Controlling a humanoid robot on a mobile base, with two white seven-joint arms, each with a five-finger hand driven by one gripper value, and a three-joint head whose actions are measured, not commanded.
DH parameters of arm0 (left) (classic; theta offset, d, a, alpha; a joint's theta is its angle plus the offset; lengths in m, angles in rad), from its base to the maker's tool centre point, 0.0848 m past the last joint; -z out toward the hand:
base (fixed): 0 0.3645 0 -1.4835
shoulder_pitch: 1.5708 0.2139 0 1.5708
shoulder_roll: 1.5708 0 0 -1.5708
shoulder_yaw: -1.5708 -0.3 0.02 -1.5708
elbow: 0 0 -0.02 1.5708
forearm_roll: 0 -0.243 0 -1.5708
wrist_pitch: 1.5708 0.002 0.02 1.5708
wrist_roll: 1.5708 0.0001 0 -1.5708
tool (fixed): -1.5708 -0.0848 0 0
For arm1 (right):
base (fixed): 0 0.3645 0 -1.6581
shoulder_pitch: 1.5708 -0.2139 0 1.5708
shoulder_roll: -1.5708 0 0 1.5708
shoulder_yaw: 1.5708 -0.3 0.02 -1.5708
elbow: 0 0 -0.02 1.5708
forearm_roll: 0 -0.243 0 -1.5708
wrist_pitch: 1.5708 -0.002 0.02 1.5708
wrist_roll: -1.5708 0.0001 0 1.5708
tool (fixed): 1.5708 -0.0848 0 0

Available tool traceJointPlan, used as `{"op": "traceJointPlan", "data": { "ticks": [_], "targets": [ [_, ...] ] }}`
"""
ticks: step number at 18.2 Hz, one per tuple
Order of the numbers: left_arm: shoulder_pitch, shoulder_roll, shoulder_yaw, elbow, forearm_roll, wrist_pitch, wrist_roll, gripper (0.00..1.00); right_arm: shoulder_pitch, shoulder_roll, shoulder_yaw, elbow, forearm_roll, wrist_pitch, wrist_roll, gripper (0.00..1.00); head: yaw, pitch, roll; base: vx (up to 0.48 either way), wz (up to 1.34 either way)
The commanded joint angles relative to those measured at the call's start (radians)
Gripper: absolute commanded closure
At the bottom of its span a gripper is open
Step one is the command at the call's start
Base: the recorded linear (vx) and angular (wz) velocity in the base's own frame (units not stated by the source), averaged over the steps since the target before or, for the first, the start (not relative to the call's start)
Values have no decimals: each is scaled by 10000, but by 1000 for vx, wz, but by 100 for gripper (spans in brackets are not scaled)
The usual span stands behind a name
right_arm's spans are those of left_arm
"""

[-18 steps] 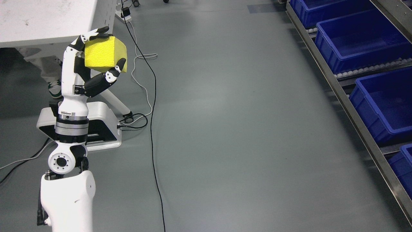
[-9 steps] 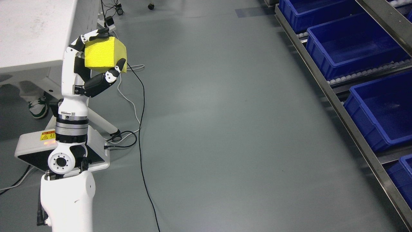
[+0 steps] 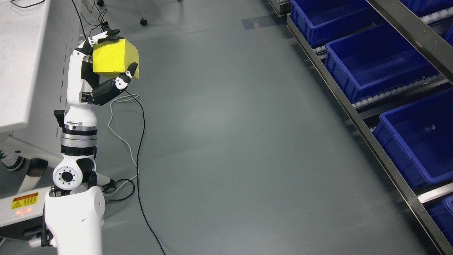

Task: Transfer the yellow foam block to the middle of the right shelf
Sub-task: 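Hold the cube raised in the left hand while driving to the bin shelf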

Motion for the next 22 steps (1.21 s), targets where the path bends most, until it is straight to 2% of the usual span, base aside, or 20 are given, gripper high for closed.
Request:
{"op": "traceJointPlan", "data": {
  "ticks": [1,22],
  "targets": [
    [-23,174,9,33,10,1,1,74,-30,-175,0,-175,0,7,8,0,0,0,0,374,-125],
    [-222,174,25,125,10,93,16,74,-30,-175,0,-175,0,7,8,0,0,0,0,389,-58]
  ]
}}
